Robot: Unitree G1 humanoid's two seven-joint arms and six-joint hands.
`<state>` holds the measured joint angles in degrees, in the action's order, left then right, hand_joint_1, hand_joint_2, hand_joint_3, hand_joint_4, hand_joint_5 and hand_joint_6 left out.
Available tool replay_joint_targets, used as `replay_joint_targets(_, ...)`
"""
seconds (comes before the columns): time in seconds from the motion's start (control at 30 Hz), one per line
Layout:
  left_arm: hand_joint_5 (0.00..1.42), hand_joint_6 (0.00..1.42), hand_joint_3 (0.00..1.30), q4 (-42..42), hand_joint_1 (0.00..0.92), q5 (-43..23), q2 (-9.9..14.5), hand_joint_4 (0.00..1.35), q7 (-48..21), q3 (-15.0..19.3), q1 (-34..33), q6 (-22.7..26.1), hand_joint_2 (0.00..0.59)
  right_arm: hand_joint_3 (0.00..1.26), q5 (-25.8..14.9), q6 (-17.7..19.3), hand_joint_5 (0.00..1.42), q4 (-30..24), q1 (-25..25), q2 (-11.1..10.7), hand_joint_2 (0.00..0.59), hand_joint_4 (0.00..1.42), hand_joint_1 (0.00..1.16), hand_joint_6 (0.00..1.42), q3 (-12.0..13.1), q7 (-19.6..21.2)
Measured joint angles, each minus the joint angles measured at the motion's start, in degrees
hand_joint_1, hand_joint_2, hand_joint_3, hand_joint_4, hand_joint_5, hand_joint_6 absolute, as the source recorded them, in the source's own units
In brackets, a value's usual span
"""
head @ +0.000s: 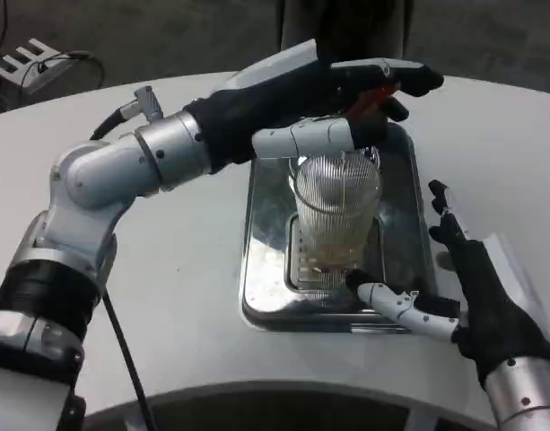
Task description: Grasp the cup under the faucet to collect the drink, then remove the cup.
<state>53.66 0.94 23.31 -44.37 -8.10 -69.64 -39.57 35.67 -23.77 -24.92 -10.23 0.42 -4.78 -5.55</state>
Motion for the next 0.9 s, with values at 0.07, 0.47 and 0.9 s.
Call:
replay_joint_targets(0.07, 0.23, 0.23, 0.19, 0.01, 0.0, 0.01, 0.01, 0.13, 0.0, 0.0, -0.02, 0.0, 0.0, 0.0, -0.75, 0.24, 0.1, 1.16, -0.71, -0.09, 0.192, 0.02, 0.76, 0.14, -0.03, 1.24)
replay_joint_targets(0.47, 0.22, 0.21, 0.19, -0.13, 0.0, -0.05, 0.4, 0.13, -0.07, 0.08, -0.25, -0.03, 0.0, 0.0, -7.62, 5.99, 0.15, 11.87, -7.03, 0.35, 0.182, 0.11, 0.77, 0.17, 0.08, 9.8)
replay_joint_targets(0.9, 0.22, 0.2, 0.19, -0.33, 0.0, 0.06, 0.78, 0.14, -0.16, 0.08, -0.48, 0.03, 0.0, 0.0, -12.29, 10.29, 0.09, 20.45, -12.33, -0.46, 0.187, 0.05, 0.77, 0.13, 0.09, 12.67)
